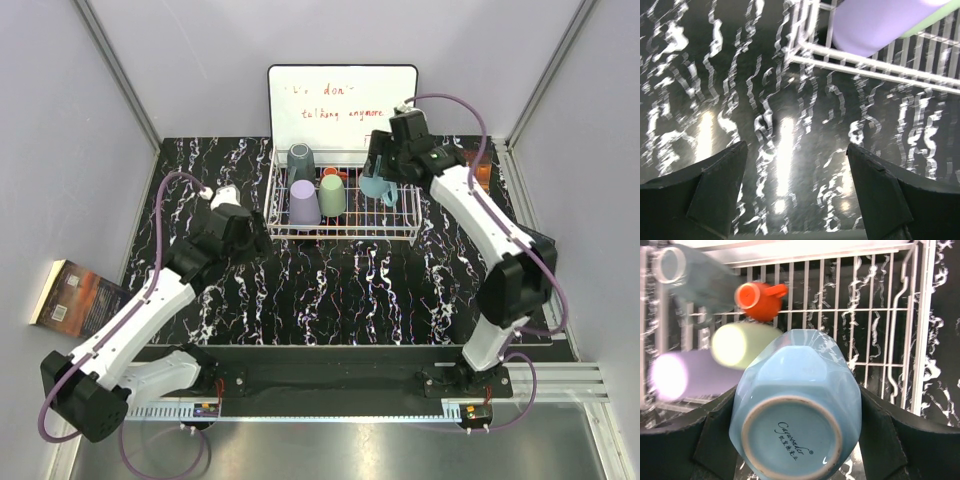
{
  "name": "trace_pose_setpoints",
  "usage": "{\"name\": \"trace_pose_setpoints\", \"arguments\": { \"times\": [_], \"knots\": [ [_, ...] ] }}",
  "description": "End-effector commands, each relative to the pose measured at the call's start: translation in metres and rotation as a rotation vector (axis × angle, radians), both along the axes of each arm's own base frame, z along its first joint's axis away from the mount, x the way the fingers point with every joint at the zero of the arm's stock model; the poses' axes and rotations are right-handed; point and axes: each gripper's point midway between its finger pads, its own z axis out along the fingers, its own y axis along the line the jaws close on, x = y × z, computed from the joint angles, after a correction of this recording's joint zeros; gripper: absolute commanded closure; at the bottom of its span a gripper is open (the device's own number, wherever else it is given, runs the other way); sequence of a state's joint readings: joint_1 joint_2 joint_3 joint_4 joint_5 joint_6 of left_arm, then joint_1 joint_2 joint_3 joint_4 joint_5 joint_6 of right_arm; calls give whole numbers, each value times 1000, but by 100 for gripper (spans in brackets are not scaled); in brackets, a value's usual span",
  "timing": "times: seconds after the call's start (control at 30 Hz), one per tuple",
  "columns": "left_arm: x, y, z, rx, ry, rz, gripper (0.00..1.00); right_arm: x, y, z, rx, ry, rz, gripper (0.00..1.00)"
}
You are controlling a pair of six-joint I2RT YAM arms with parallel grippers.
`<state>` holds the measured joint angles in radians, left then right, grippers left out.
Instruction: Unload the cups from the dish rack
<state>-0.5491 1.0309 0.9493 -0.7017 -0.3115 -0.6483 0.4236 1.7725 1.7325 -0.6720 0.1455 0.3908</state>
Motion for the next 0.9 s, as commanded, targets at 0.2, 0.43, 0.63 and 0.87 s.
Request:
{"name": "trace_pose_setpoints", "arguments": {
  "times": [0.2, 0.43, 0.63, 0.87],
  "knots": [
    [26, -68, 79, -366, -279, -175, 12, -65, 24, 69, 637, -145, 229, 100],
    [14, -103, 101, -614, -339, -301, 12, -127, 47, 88, 979, -143, 415, 100],
    [11, -124, 102, -706, -312, -348, 12, -151, 44, 74, 1019, -108, 413, 100],
    [1, -159, 104, -766, -279, -429, 12, -164, 53, 74, 1019, -91, 451, 100]
  ]
}}
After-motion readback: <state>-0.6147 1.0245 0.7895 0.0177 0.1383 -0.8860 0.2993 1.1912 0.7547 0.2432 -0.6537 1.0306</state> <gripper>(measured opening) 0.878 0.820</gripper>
